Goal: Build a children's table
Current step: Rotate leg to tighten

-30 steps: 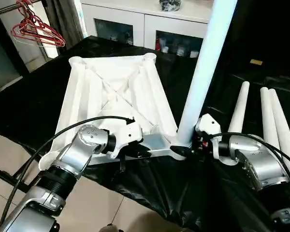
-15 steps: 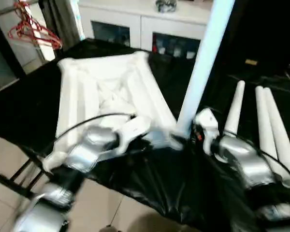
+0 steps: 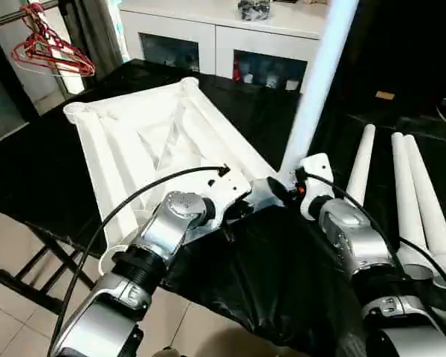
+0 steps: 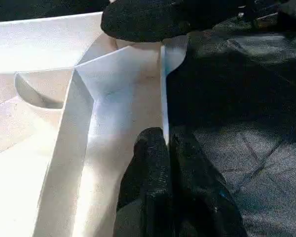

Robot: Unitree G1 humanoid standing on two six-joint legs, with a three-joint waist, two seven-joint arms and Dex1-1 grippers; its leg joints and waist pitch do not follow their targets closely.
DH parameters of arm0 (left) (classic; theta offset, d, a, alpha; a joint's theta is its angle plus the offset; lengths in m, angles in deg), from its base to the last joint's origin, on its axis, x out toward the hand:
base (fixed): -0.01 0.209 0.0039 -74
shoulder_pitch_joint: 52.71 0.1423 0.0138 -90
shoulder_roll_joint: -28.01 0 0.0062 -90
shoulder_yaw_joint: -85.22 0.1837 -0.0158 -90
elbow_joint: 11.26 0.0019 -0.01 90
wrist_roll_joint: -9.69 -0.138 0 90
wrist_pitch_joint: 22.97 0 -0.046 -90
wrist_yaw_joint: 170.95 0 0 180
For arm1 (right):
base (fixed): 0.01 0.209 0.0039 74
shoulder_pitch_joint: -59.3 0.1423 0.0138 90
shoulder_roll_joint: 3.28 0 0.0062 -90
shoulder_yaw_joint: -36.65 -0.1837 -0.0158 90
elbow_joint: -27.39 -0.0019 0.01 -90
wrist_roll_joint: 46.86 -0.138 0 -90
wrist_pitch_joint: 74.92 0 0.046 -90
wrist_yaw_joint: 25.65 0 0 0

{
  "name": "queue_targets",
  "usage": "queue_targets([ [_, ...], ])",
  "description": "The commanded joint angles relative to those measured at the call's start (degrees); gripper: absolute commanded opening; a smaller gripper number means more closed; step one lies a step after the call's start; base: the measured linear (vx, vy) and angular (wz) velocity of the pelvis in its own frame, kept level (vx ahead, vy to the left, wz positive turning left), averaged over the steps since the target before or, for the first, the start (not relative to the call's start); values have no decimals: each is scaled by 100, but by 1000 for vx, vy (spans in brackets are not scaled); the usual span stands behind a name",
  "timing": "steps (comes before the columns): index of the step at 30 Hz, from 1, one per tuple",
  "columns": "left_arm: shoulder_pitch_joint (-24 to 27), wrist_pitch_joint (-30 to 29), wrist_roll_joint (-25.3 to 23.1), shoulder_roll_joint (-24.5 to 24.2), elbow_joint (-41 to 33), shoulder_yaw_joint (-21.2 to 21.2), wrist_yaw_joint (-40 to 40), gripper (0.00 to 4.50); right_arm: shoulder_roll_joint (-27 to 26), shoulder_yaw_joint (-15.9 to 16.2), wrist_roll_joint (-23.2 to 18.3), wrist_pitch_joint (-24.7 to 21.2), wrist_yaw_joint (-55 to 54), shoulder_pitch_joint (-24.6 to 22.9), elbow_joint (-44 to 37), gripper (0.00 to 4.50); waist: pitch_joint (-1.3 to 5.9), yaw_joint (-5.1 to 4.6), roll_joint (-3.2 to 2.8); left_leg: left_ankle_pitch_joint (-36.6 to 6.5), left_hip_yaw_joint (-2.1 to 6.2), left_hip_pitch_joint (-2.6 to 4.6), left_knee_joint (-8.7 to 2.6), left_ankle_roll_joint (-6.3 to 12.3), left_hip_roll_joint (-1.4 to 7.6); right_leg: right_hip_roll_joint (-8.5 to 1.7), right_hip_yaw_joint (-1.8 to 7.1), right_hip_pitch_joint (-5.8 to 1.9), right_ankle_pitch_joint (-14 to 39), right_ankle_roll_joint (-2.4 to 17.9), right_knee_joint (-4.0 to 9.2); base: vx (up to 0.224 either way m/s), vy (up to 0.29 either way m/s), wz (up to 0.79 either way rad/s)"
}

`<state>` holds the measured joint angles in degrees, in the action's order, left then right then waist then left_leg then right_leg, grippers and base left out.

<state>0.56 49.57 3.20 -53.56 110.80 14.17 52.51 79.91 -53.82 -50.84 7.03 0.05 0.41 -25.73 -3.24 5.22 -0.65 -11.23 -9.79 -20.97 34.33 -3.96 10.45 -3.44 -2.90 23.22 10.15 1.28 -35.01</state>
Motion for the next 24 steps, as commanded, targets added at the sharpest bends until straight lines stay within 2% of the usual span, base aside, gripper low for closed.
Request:
queue_targets([
  [1, -5, 257, 99, 62, -376, 183, 253, 0, -97, 479, -16, 12, 544, -92, -38, 369, 395, 23, 32, -817, 80, 17, -408, 303, 242, -485, 240, -331, 1137, 1187, 428, 0, 0, 0],
  [7, 201, 405, 238, -242, -634, 193, 773, 0, 378, 616, -101, 203, 1514, -264, -434, 369, 400, 20, 28, -691, 73, 5, -391, 454, 254, -479, 241, -347, 686, 1330, 382, 0, 0, 0],
  [12, 305, 424, 386, -433, -829, 191, 1150, 0, 687, 655, -239, 211, 2165, -367, -724, 369, 393, 29, 26, -745, 62, 26, -387, 476, 261, -476, 246, -333, 771, 1377, 391, 0, 0, 0],
  [16, 486, 589, 536, -788, -1149, 260, 1829, 0, 1113, 752, -401, 42, 2914, -513, -1104, 369, 382, 44, 25, -851, 67, 25, -399, 481, 275, -474, 241, -335, 934, 1339, 399, 0, 0, 0],
  [21, 550, 673, 529, -1058, -1214, 284, 2146, 0, 1361, 845, -319, 75, 3269, -629, -1261, 369, 374, 63, 20, -915, 61, 41, -405, 416, 273, -473, 244, -311, 1147, 1293, 426, 0, 0, 0],
  [24, 570, 700, 541, -1206, -1241, 298, 2297, 0, 1441, 857, -369, 24, 3434, -688, -1337, 346, 377, 85, 18, -912, 62, 40, -406, 380, 274, -471, 244, -310, 1180, 1270, 422, 0, 0, 0],
])
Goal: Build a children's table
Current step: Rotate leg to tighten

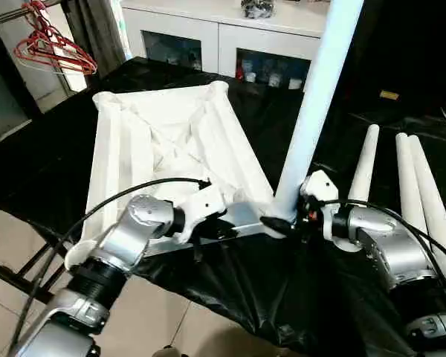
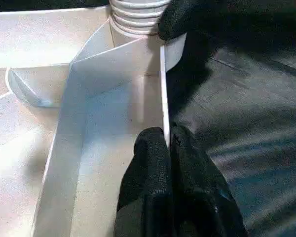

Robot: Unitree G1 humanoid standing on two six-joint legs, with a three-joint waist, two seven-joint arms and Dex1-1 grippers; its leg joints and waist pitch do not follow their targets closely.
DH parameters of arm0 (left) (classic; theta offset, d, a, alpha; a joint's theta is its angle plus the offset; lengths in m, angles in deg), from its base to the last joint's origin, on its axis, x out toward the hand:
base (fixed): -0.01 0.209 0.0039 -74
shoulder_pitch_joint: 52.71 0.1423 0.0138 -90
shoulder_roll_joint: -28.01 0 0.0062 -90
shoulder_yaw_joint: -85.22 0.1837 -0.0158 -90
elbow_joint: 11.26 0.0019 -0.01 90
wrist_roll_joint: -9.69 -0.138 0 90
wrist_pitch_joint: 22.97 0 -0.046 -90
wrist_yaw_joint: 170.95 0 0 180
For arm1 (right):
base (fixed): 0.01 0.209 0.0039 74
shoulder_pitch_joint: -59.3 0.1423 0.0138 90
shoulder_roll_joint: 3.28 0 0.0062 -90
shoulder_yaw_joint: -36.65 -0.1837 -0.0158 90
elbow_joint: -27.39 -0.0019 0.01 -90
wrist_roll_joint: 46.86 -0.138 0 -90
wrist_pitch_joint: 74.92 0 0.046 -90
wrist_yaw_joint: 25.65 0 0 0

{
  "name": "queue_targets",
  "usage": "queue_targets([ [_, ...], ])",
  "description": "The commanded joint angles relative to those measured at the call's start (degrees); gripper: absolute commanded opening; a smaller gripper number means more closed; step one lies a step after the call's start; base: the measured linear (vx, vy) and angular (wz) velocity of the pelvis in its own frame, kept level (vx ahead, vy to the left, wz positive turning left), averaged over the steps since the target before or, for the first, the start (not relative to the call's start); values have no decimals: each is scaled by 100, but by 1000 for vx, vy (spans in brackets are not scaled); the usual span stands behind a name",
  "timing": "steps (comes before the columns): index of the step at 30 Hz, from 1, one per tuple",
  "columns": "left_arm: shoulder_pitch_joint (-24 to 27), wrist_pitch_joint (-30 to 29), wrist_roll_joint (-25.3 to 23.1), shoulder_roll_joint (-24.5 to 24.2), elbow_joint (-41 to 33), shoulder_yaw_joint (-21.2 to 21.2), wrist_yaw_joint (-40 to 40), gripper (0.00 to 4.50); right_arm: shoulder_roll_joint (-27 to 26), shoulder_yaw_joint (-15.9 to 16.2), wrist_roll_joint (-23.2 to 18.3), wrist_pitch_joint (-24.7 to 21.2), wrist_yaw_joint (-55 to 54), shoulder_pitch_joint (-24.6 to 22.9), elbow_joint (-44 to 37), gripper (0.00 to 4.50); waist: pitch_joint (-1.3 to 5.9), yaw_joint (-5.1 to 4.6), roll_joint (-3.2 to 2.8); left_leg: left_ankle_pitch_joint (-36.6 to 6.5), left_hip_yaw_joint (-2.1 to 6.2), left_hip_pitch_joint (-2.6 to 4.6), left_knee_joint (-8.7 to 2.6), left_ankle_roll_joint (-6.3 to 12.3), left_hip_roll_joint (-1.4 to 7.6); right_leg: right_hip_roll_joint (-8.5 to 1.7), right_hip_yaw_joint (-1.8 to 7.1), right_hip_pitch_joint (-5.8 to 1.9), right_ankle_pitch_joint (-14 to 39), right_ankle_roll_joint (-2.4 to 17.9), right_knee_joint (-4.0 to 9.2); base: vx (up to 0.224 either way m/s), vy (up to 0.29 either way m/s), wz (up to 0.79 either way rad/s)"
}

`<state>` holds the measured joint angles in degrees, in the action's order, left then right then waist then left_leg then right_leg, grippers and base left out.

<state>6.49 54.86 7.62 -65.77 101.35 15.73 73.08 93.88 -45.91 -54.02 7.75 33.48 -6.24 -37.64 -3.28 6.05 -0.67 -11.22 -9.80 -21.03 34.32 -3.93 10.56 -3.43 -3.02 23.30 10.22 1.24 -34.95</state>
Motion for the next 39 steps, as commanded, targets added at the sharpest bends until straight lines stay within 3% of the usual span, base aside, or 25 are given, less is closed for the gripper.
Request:
queue_targets([
  [1, -12, 166, 106, -22, -318, 144, 291, 0, 73, 82, -72, -71, 136, -42, -185, 336, 390, 13, 15, -857, 65, 48, -404, 373, 270, -478, 257, -319, 1092, 1293, 402, 0, 0, 0],
  [8, 64, 173, 161, -197, -412, 131, 490, 0, 124, 145, -64, -89, 240, -122, -295, 280, 396, 44, -6, -826, 63, 46, -397, 369, 267, -472, 250, -323, 891, 1345, 385, 0, 0, 0],
  [15, 73, 150, 143, -157, -386, 143, 414, 0, 53, 182, -46, -89, 218, -173, -330, 272, 395, 50, 6, -839, 64, 45, -399, 331, 267, -474, 247, -322, 985, 1309, 388, 0, 0, 0],
  [18, -73, -19, 34, 164, -97, 41, -132, 0, -263, 98, 177, 164, -553, -119, 43, 272, 384, 30, 10, -893, 57, 49, -402, 280, 261, -481, 247, -301, 1109, 1290, 410, 0, 0, 0],
  [24, -489, -312, -165, 901, 629, -176, -1399, 0, -1000, -224, 325, 2, -2151, 179, 923, 270, 346, -27, 27, -1227, 66, 94, -432, 45, 219, -482, 238, -282, 2033, 1032, 523, 0, 0, 0],
  [30, -875, -271, -427, 1585, 1336, -207, -2535, 0, -1725, -417, 482, 62, -3611, 563, 1623, 270, 346, -33, 13, -1328, 81, 114, -442, 49, 205, -500, 236, -266, 2450, 807, 594, 0, 0, 0],
  [31, -896, -215, -479, 1609, 1369, -162, -2574, 0, -1784, -405, 504, 121, -3662, 585, 1654, 326, 347, -37, 8, -1323, 87, 107, -451, 51, 213, -499, 237, -264, 2418, 806, 588, 0, 0, 0],
  [34, -898, -156, -494, 1677, 1395, -118, -2481, 0, -1984, -531, 257, 20, -3422, 640, 1657, 354, 356, -37, 5, -1319, 99, 70, -471, 104, 225, -493, 235, -295, 2141, 838, 551, 0, 0, 0],
  [39, -844, 29, -509, 1550, 1338, -55, -2259, 0, -1865, -452, 396, 200, -3347, 690, 1702, 389, 356, -41, 0, -1379, 92, 79, -473, 111, 236, -504, 239, -283, 1999, 933, 546, 0, 0, 0],
])
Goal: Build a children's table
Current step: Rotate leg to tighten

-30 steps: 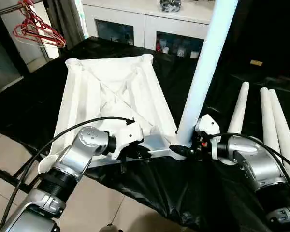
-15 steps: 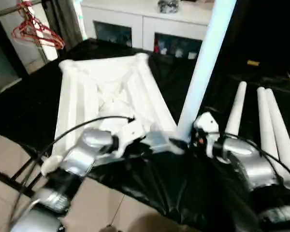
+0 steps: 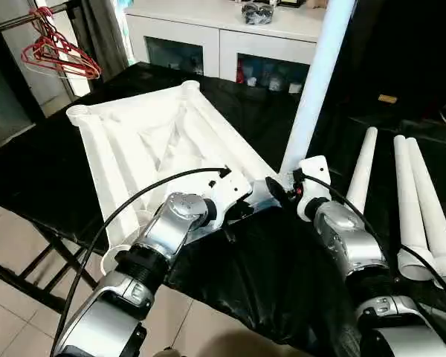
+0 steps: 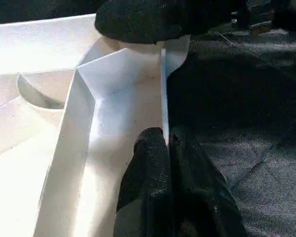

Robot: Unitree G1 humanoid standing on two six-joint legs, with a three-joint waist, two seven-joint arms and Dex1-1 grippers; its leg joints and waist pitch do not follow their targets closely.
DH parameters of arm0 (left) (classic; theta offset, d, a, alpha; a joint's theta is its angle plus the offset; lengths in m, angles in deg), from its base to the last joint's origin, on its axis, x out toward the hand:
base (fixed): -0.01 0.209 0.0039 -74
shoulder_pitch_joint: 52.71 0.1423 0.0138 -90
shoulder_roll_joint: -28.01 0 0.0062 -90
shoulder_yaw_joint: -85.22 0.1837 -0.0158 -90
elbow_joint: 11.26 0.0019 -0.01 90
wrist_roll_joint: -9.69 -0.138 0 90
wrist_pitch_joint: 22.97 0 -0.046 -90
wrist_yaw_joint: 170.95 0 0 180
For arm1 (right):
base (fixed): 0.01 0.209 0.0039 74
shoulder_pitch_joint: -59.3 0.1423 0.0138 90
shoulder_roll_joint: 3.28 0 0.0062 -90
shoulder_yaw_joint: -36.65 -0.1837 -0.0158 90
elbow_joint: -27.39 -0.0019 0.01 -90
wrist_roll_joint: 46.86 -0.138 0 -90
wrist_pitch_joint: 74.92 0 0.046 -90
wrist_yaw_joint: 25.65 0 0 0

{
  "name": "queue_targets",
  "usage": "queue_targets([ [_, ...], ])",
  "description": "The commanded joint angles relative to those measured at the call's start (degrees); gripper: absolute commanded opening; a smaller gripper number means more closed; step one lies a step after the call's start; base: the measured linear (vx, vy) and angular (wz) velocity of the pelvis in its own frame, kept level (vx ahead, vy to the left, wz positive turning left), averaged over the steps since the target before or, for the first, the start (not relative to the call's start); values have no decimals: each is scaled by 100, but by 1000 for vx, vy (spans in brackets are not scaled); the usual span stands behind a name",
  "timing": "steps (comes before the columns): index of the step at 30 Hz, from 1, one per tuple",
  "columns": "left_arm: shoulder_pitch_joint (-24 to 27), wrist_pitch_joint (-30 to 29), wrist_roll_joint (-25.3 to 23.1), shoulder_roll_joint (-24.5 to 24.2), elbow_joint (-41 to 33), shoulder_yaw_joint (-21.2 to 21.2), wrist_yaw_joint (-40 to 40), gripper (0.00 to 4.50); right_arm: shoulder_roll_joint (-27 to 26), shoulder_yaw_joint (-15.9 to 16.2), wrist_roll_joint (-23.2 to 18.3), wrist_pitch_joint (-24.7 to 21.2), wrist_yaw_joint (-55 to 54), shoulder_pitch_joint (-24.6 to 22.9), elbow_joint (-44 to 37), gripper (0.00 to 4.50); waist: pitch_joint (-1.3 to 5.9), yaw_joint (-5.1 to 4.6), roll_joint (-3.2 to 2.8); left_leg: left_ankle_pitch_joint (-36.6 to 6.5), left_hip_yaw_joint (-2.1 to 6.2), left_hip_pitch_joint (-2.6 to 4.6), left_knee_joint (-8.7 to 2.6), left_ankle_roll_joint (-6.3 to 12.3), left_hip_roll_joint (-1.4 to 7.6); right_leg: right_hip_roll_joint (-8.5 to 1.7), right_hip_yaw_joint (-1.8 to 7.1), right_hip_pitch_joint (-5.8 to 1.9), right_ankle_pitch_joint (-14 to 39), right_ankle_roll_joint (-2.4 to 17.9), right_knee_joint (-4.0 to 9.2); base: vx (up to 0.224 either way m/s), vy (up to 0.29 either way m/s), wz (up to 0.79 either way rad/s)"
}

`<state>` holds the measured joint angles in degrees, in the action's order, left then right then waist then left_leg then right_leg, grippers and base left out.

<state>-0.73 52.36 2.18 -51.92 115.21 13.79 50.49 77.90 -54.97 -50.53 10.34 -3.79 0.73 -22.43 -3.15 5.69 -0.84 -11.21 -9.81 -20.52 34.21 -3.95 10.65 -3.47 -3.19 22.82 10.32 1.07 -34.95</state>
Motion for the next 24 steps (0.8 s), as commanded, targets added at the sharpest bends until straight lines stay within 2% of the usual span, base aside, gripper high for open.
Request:
queue_targets([
  [1, -86, 319, 49, 103, -106, 159, 112, 0, -186, 507, 93, 6, 479, -20, 150, 413, 342, -11, 22, -1387, 92, 20, -460, 114, 218, -498, 255, -244, 2024, 949, 545, 0, 0, 0],
  [3, -10, 403, 98, 4, -210, 183, 339, 0, -73, 589, 121, 109, 720, -55, 72, 413, 339, -14, 22, -1374, 92, 18, -463, 121, 221, -502, 258, -243, 2031, 947, 548, 0, 0, 0],
  [6, 168, 489, 234, -209, -468, 188, 754, 0, 173, 675, 101, 179, 1289, -168, -215, 413, 353, -26, 43, -1188, 89, -16, -451, 216, 234, -503, 265, -278, 1685, 1035, 499, 0, 0, 0],
  [9, 261, 536, 298, -340, -604, 170, 976, 0, 350, 713, 62, 195, 1619, -219, -357, 413, 364, -29, 41, -1064, 80, -7, -439, 279, 236, -503, 262, -278, 1472, 1118, 480, 0, 0, 0],
  [13, 461, 706, 457, -690, -936, 169, 1541, 0, 813, 836, -46, 231, 2475, -401, -720, 413, 394, -22, 25, -722, 64, -31, -400, 433, 254, -486, 252, -295, 740, 1342, 391, 0, 0, 0],
  [15, 514, 735, 488, -799, -1036, 185, 1692, 0, 974, 902, -112, 200, 2803, -506, -908, 413, 395, -8, 21, -667, 61, -34, -392, 491, 265, -488, 245, -302, 579, 1388, 371, 0, 0, 0],
  [16, 580, 744, 518, -935, -1166, 199, 1848, 0, 1169, 950, -222, 106, 3176, -634, -1149, 413, 385, -3, 42, -692, 66, -41, -401, 520, 267, -486, 240, -320, 588, 1374, 373, 0, 0, 0],
  [18, 619, 763, 549, -1008, -1241, 205, 1959, 0, 1256, 948, -266, 56, 3334, -686, -1255, 413, 384, 2, 30, -681, 57, -38, -391, 563, 276, -485, 239, -305, 573, 1398, 367, 0, 0, 0],
  [19, 701, 759, 604, -1164, -1399, 218, 2198, 0, 1424, 954, -351, -36, 3623, -769, -1440, 413, 389, 7, 22, -679, 51, -23, -386, 550, 275, -480, 234, -293, 604, 1419, 368, 0, 0, 0],
  [21, 701, 759, 604, -1164, -1399, 218, 2198, 0, 1424, 954, -351, -36, 3623, -769, -1440, 413, 385, 17, 31, -695, 54, -29, -391, 545, 289, -486, 234, -309, 628, 1426, 365, 0, 0, 0],
  [22, 760, 749, 643, -1282, -1517, 232, 2383, 0, 1534, 970, -411, -81, 3813, -818, -1560, 399, 379, 23, 20, -779, 48, -13, -393, 501, 284, -482, 230, -282, 777, 1419, 384, 0, 0, 0],
  [24, 794, 759, 660, -1335, -1576, 233, 2483, 0, 1571, 968, -444, -103, 3900, -836, -1608, 389, 375, 34, 20, -797, 52, -16, -398, 465, 291, -486, 236, -290, 832, 1389, 386, 0, 0, 0],
])
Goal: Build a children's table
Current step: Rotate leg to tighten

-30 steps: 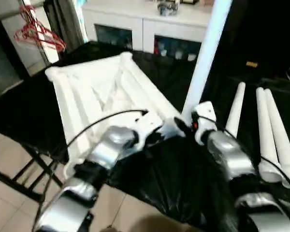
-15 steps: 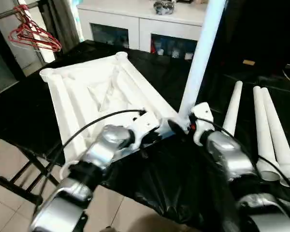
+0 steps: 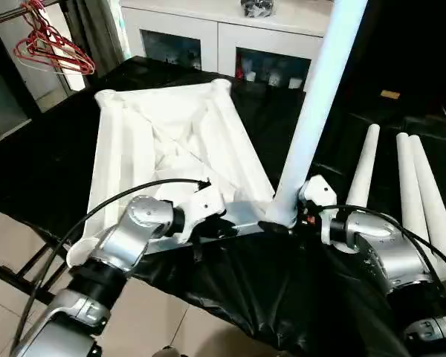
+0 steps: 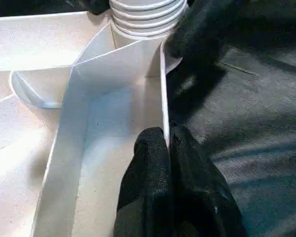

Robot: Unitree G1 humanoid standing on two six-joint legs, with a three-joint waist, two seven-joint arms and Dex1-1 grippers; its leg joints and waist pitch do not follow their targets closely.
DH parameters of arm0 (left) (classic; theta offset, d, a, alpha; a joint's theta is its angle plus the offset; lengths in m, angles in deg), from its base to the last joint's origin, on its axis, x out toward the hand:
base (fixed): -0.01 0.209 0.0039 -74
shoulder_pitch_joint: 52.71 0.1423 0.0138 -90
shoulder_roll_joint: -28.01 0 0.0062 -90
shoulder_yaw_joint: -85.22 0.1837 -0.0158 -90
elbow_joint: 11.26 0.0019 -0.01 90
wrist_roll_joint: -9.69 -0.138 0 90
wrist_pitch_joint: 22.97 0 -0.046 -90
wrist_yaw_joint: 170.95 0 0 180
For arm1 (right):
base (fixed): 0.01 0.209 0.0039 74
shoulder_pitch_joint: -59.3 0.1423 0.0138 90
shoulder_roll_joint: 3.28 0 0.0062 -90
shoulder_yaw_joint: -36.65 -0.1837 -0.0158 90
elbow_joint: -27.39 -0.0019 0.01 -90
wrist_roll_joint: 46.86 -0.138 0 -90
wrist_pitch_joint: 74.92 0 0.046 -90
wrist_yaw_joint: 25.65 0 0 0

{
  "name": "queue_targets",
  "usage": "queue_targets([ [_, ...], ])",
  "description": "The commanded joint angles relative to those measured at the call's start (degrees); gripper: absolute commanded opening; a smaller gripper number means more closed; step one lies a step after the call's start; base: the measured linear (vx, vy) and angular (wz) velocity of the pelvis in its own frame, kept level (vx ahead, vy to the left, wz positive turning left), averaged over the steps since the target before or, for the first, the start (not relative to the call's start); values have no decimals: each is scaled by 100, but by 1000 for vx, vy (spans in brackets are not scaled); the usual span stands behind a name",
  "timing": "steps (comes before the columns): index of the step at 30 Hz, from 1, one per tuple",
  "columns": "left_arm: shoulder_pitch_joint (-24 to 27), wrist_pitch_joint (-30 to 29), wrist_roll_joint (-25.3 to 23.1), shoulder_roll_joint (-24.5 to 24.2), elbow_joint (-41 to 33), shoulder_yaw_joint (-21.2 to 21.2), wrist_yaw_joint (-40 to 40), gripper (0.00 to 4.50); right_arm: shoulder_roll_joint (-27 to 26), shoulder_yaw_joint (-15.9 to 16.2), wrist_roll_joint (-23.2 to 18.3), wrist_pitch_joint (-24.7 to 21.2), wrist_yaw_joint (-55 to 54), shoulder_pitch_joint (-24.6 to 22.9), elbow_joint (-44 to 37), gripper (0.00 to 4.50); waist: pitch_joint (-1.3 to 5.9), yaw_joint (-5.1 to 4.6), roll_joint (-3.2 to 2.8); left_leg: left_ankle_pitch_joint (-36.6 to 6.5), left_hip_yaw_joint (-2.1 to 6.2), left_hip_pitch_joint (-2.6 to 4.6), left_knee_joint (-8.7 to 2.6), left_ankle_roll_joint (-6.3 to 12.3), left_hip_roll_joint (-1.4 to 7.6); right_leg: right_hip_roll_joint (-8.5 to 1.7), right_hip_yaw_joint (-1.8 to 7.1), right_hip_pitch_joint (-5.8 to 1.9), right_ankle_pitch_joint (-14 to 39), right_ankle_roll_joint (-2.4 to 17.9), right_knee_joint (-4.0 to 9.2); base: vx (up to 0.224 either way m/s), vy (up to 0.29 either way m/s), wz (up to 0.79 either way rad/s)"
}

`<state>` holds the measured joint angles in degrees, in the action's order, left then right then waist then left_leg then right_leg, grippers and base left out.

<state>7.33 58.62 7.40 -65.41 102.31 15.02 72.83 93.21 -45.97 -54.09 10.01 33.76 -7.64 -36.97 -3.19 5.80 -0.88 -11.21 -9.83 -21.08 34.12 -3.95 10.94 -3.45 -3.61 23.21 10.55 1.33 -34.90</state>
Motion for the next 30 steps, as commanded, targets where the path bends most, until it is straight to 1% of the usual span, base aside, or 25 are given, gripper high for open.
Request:
queue_targets([
  [1, 18, 129, 156, -35, -341, 115, 341, 0, 69, 66, -122, -82, 226, -14, -194, 380, 381, 28, 20, -799, 53, 38, -389, 454, 261, -489, 279, -330, 825, 1357, 381, 0, 0, 0],
  [5, 87, 93, 207, -165, -470, 147, 541, 0, 156, 116, -207, -161, 388, -84, -366, 341, 378, 54, 14, -834, 49, 58, -392, 418, 261, -479, 276, -316, 905, 1340, 391, 0, 0, 0],
  [8, 129, 88, 234, -245, -536, 162, 639, 0, 180, 143, -245, -252, 481, -135, -485, 319, 382, 67, 17, -805, 53, 48, -394, 385, 260, -477, 274, -319, 875, 1320, 378, 0, 0, 0],
  [10, 149, 66, 255, -288, -581, 174, 689, 0, 193, 153, -266, -304, 539, -158, -538, 290, 387, 75, 14, -777, 54, 49, -388, 381, 258, -479, 275, -319, 824, 1327, 371, 0, 0, 0],
  [12, 167, 51, 258, -321, -602, 184, 713, 0, 199, 161, -263, -310, 576, -180, -561, 285, 392, 84, 6, -751, 61, 47, -389, 368, 262, -484, 274, -325, 777, 1323, 359, 0, 0, 0],
  [14, 170, 51, 255, -323, -601, 184, 714, 0, 199, 163, -264, -309, 581, -183, -560, 272, 393, 77, 12, -710, 56, 44, -382, 383, 253, -474, 273, -323, 683, 1344, 356, 0, 0, 0],
  [18, 169, 22, 216, -307, -568, 168, 653, 0, 175, 174, -300, -361, 559, -215, -577, 269, 393, 81, 10, -729, 52, 48, -379, 377, 252, -478, 273, -326, 724, 1347, 363, 0, 0, 0],
  [19, 134, -17, 175, -248, -491, 144, 519, 0, 115, 162, -296, -354, 473, -229, -547, 269, 393, 77, 23, -742, 54, 44, -382, 369, 250, -475, 270, -330, 754, 1338, 363, 0, 0, 0],
  [20, 134, -17, 175, -248, -491, 144, 519, 0, 115, 162, -296, -354, 473, -229, -547, 269, 392, 79, 22, -746, 52, 49, -382, 364, 251, -480, 272, -327, 768, 1337, 364, 0, 0, 0],
  [21, 4, -98, 59, -44, -244, 72, 68, 0, -93, 104, -281, -370, 168, -249, -454, 269, 389, 71, 25, -745, 49, 44, -379, 359, 245, -476, 276, -322, 806, 1321, 367, 0, 0, 0],
  [23, -150, -234, -39, 190, -7, 11, -385, 0, -378, 51, -10, -290, -585, -151, -126, 268, 368, 71, 28, -906, 47, 77, -394, 259, 235, -487, 279, -299, 1179, 1257, 426, 0, 0, 0],
  [24, -153, -236, -40, 195, -3, 10, -393, 0, -383, 50, -4, -287, -599, -149, -120, 268, 357, 59, 26, -950, 50, 74, -402, 213, 230, -492, 275, -293, 1324, 1224, 438, 0, 0, 0],
  [25, -230, -279, -91, 304, 110, -10, -595, 0, -524, 24, 133, -236, -989, -82, 84, 268, 346, 40, 33, -1086, 59, 80, -418, 117, 216, -496, 266, -297, 1663, 1129, 472, 0, 0, 0],
  [26, -230, -279, -91, 304, 110, -10, -595, 0, -524, 24, 133, -236, -989, -82, 84, 268, 342, 27, 44, -1133, 71, 75, -428, 86, 213, -506, 262, -314, 1817, 1067, 487, 0, 0, 0],
  [27, -280, -304, -126, 375, 183, -23, -725, 0, -614, 6, 218, -203, -1235, -40, 215, 268, 351, 28, 40, -1133, 72, 75, -422, 80, 217, -516, 270, -309, 1928, 979, 500, 0, 0, 0],
  [28, -402, -402, -198, 546, 356, -60, -1047, 0, -817, -67, 309, -219, -1756, 70, 491, 267, 347, 15, 41, -1164, 69, 89, -422, 81, 220, -508, 278, -284, 1949, 954, 513, 0, 0, 0],
  [29, -559, -597, -272, 771, 565, -123, -1479, 0, -1061, -172, 398, -226, -2422, 219, 811, 267, 336, -8, 32, -1204, 72, 91, -435, 51, 208, -494, 269, -280, 2027, 944, 523, 0, 0, 0],
  [30, -559, -597, -272, 771, 565, -123, -1479, 0, -1061, -172, 398, -226, -2422, 219, 811, 267, 340, -30, 32, -1202, 64, 94, -427, 25, 197, -485, 271, -275, 2028, 951, 513, 0, 0, 0],
])
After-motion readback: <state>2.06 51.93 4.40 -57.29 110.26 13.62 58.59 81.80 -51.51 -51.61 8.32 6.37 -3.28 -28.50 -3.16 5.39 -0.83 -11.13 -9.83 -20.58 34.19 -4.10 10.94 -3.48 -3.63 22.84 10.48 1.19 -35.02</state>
